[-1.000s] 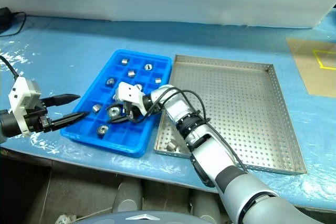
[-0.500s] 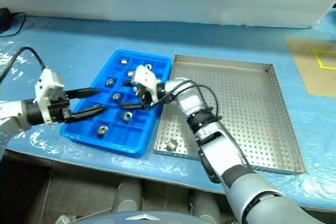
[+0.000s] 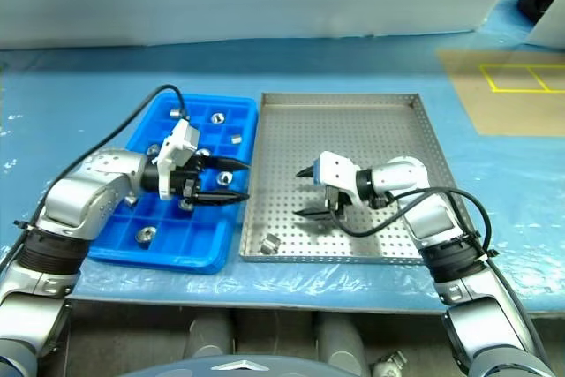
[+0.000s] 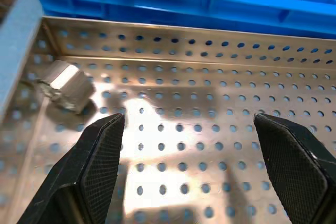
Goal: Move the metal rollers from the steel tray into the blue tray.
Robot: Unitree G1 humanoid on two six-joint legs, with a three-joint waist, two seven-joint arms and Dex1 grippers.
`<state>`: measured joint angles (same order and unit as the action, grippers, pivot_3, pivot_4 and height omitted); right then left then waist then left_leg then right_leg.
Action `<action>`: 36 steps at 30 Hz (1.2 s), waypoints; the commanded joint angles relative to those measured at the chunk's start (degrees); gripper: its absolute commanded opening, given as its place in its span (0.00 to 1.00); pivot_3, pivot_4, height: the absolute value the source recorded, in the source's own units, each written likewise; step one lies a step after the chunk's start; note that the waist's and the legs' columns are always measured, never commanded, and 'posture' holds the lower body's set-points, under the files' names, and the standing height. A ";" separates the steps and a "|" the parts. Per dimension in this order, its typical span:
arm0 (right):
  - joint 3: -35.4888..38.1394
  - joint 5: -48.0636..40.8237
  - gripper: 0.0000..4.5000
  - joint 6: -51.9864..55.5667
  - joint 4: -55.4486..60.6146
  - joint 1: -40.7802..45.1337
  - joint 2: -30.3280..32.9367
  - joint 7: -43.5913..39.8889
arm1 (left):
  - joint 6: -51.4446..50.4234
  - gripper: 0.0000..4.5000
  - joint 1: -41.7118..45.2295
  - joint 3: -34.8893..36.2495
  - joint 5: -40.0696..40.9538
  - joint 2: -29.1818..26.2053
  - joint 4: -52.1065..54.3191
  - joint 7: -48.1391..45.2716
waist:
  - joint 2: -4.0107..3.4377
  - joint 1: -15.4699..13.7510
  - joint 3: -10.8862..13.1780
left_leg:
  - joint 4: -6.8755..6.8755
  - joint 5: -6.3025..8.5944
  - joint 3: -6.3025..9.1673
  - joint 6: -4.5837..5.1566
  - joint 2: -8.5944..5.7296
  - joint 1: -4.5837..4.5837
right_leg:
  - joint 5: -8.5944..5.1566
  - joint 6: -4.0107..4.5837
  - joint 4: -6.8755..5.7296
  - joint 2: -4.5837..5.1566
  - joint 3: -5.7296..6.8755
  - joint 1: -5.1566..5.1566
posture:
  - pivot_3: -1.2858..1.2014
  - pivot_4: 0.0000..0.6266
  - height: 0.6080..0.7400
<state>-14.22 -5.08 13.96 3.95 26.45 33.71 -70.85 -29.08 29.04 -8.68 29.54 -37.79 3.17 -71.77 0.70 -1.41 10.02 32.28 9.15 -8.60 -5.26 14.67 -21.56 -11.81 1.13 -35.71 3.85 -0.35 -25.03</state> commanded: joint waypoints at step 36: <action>-18.06 1.19 0.90 -15.64 -16.14 10.97 -10.77 -13.58 | -10.88 0.81 -19.37 11.86 7.53 -10.10 22.68 5.84 | -0.06 -2.58 -0.02 | 0.02 0.17 -0.04 0.30 0.04 0.16 | 0.00 0.06 -0.05 0.16 0.16 0.22 | 0.57 0.24 1.00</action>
<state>-31.32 -4.59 0.25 -11.09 36.63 23.74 -83.93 -39.58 10.18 0.92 35.53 -47.12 23.38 -66.71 0.64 -3.99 10.00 32.29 9.32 -8.64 -4.96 14.72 -21.37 -11.82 1.19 -35.78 3.99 -0.18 -24.81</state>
